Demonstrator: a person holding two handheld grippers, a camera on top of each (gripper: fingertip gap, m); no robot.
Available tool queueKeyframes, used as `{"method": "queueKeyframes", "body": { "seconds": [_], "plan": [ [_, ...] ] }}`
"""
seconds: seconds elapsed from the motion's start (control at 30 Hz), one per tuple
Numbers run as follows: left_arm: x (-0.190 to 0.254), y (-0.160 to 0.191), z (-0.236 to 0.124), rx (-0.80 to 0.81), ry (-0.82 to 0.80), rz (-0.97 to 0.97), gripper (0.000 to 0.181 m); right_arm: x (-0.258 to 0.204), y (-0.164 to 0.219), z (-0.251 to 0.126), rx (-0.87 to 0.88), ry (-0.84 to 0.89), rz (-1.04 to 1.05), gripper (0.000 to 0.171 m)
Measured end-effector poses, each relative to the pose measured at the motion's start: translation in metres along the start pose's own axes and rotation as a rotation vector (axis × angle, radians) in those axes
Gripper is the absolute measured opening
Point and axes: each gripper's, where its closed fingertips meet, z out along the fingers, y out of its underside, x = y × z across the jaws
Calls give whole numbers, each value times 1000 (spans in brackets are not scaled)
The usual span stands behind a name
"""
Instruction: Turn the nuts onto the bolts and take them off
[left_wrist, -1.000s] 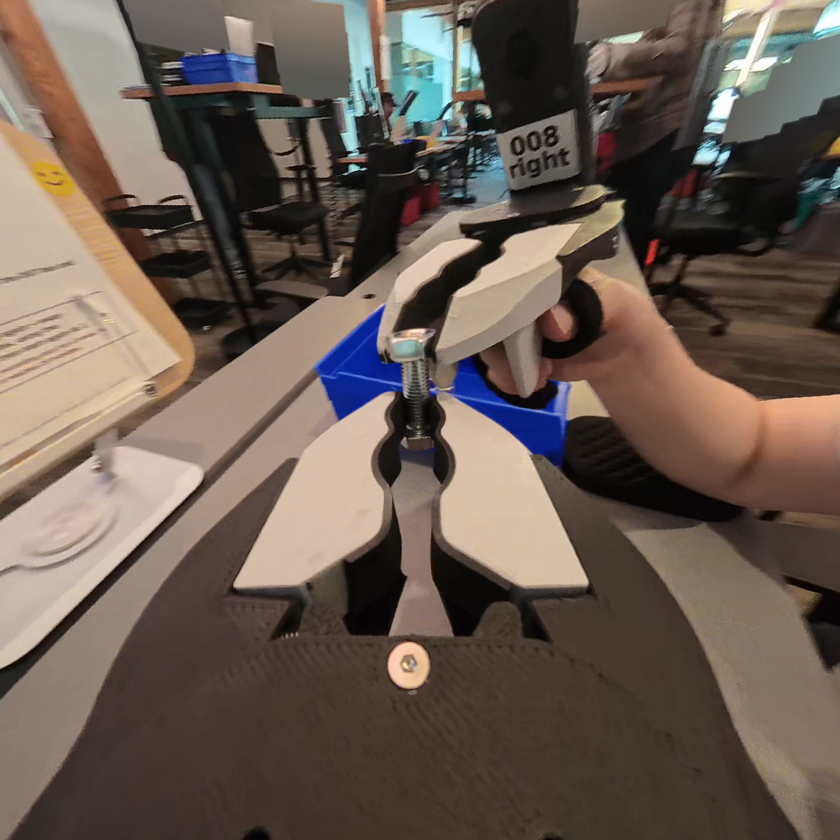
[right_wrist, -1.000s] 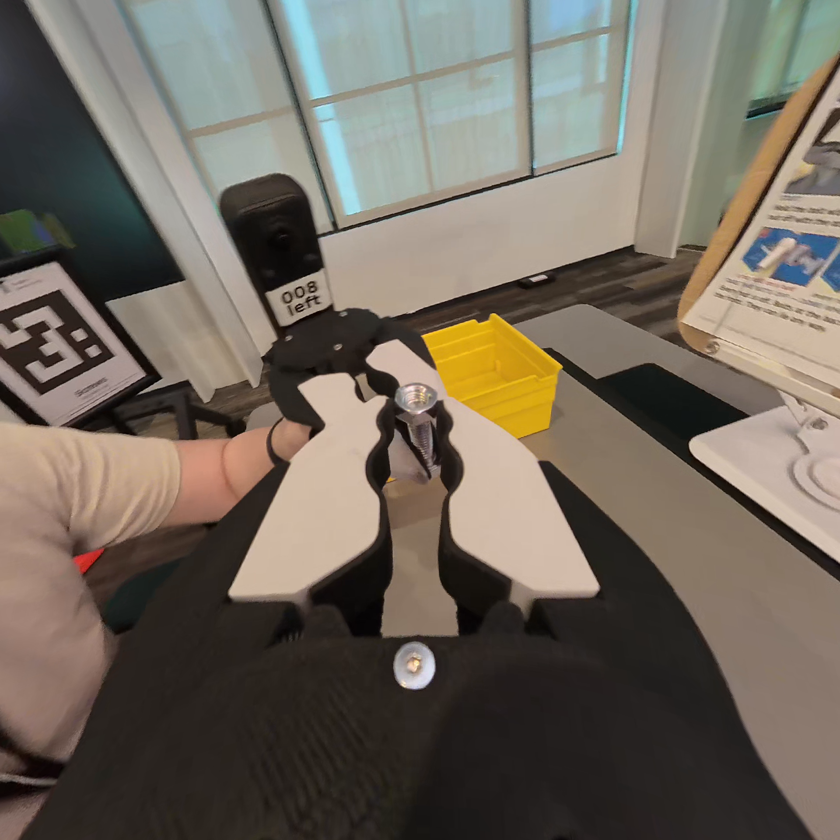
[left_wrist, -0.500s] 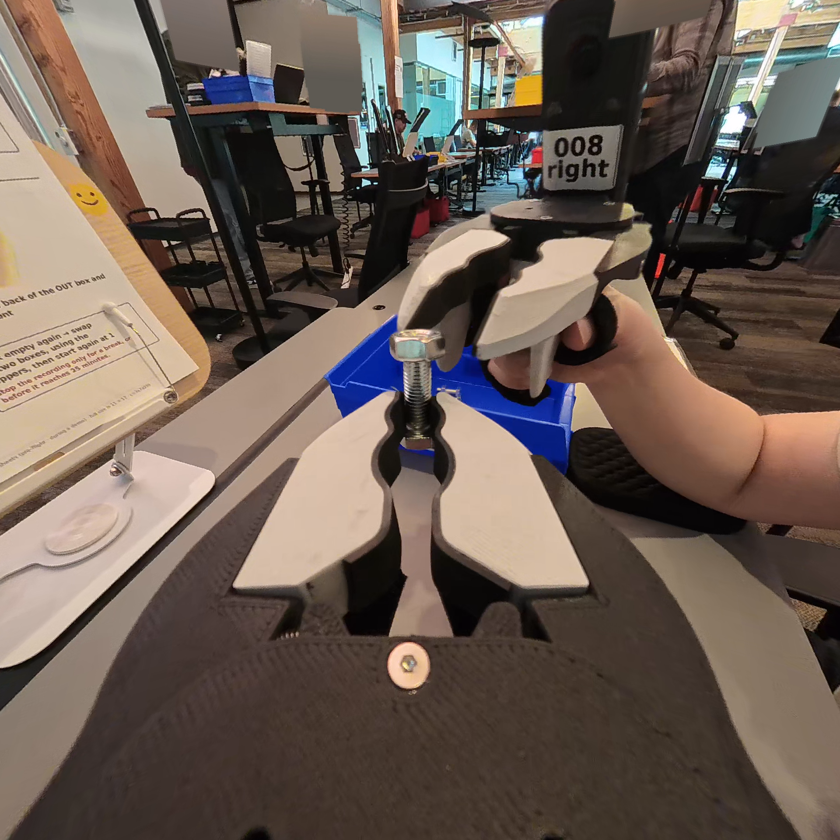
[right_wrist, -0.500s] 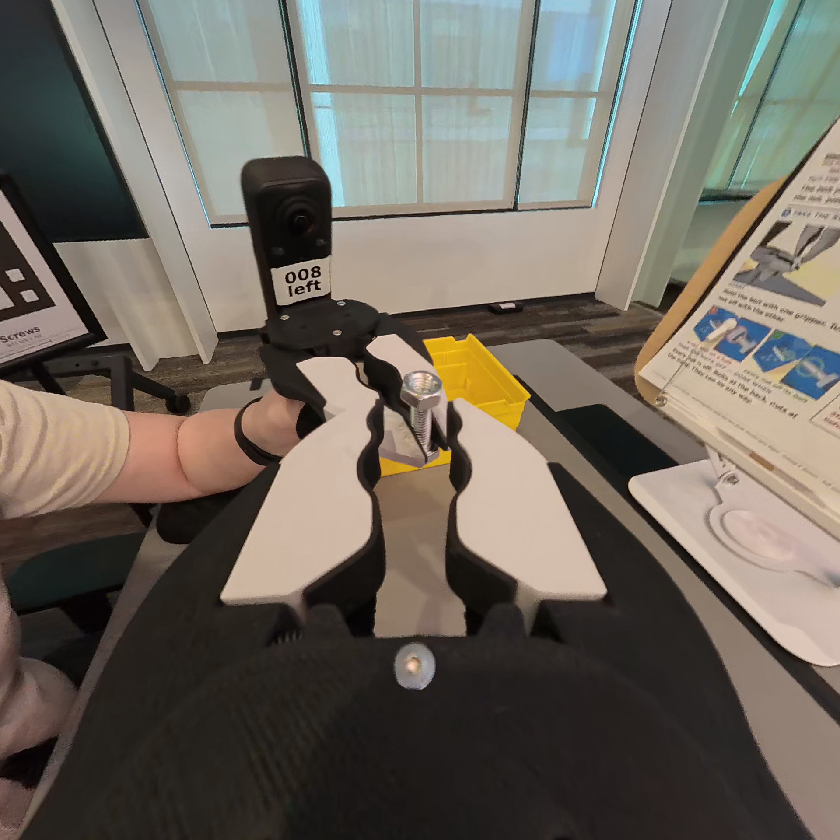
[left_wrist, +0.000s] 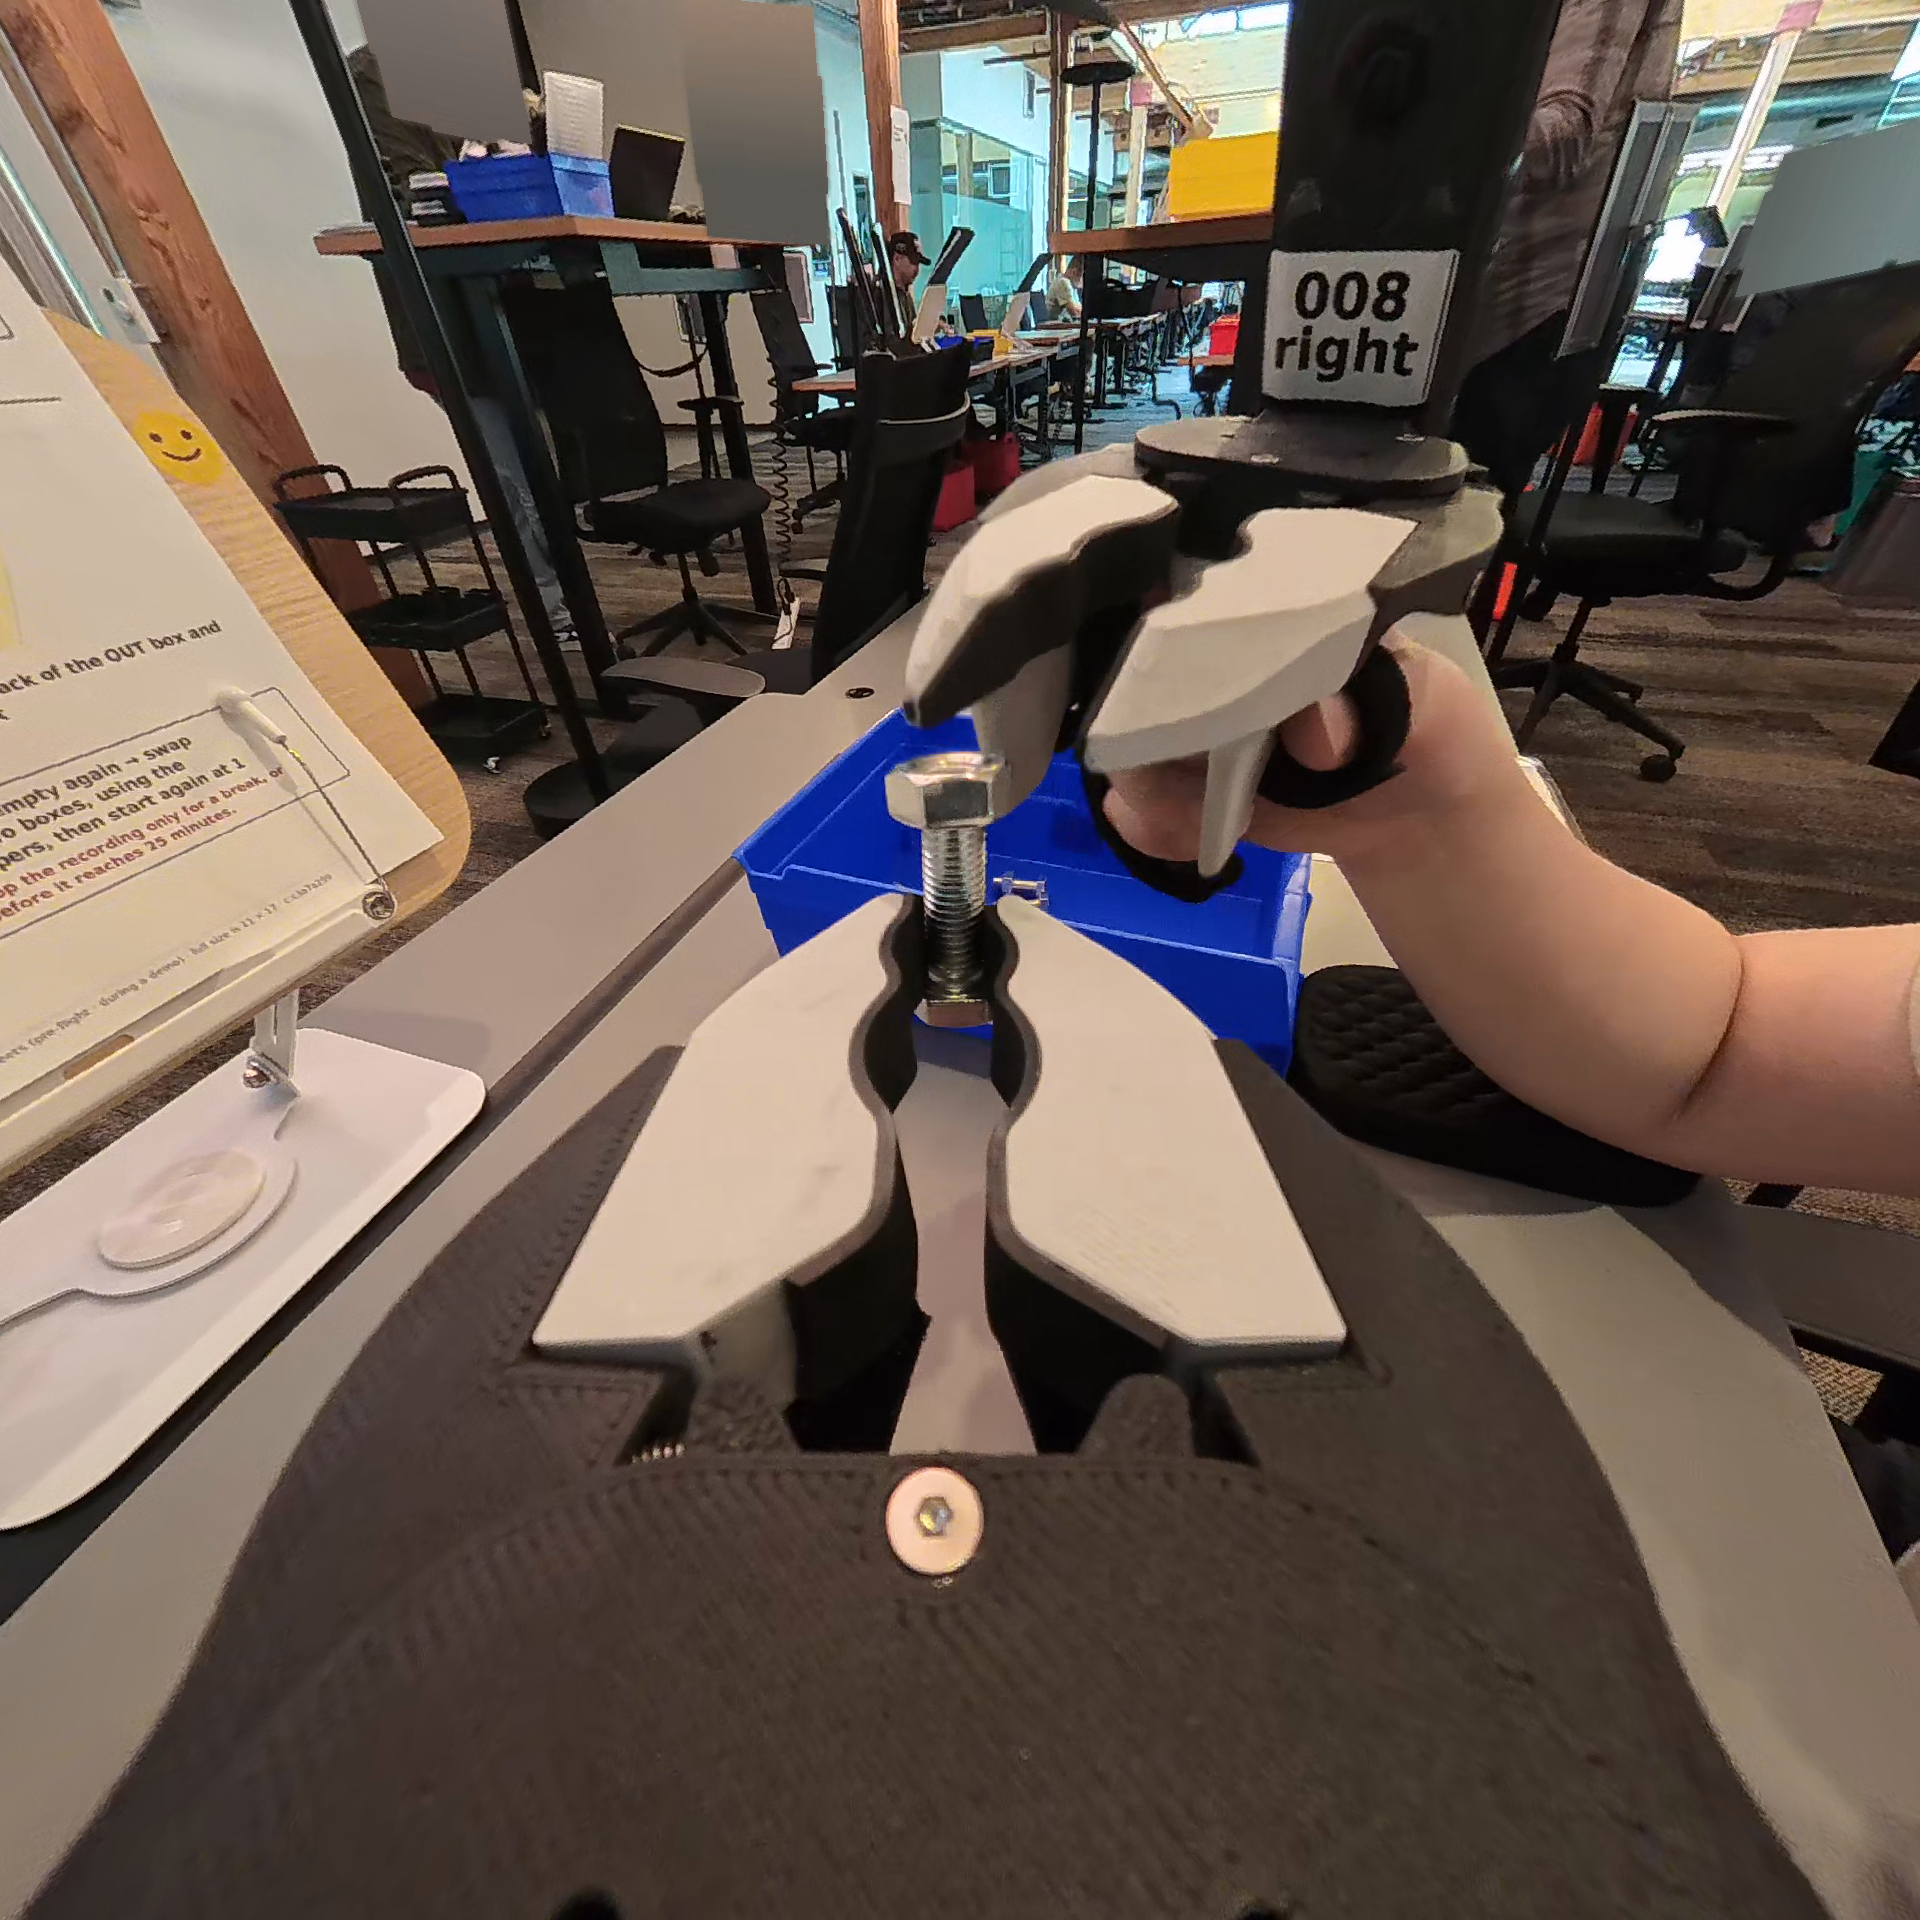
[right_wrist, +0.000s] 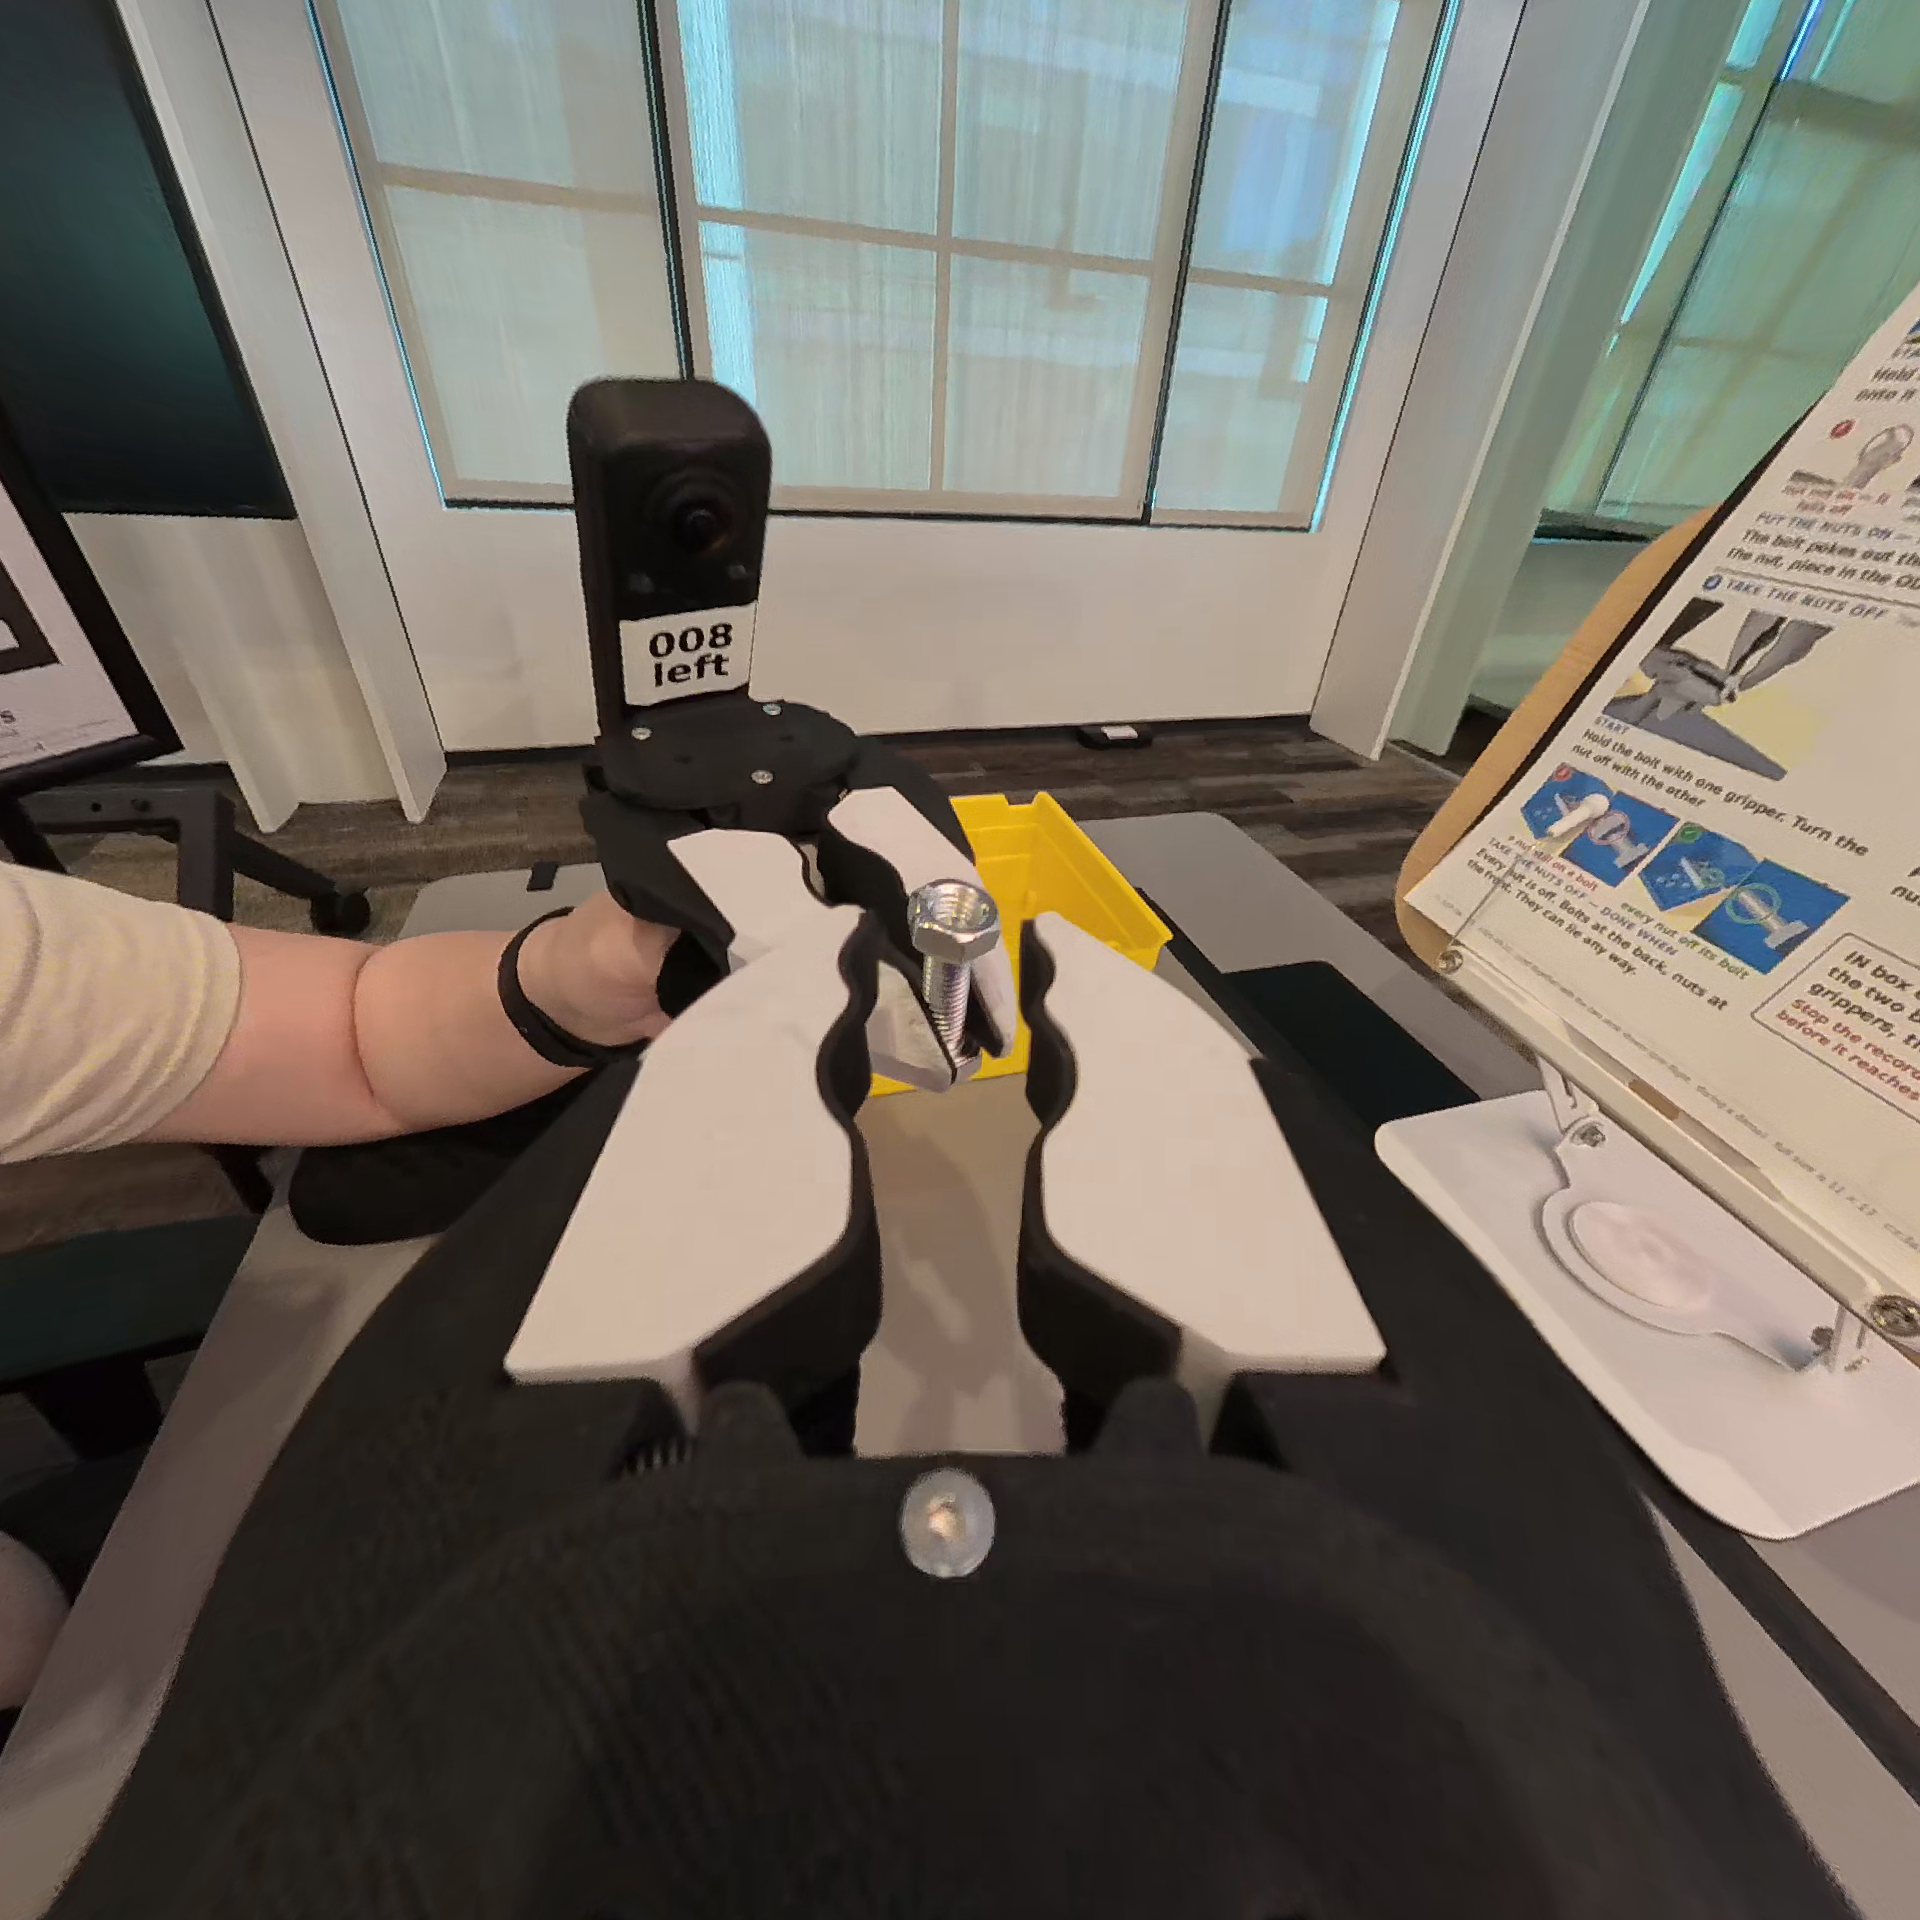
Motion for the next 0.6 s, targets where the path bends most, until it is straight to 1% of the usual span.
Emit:
{"method": "queueKeyframes", "body": {
  "seconds": [0.13, 0.33, 0.47, 0.6],
  "plan": [
    [0, 1, 1, -1, 3, -3, 10, -2, 0, 0, 11, -32, 29, 27],
    [0, 1, 1, -2, 1, -3, 10, -7, 5, 5, -21, -34, -6, 29],
    [-3, -1, -2, 6, -9, -7, 9, -13, 4, 4, -33, -67, 3, 25],
    [-1, -2, -1, 8, 1, -7, 10, -5, 0, 2, -10, -7, -27, 25]
  ]
}}
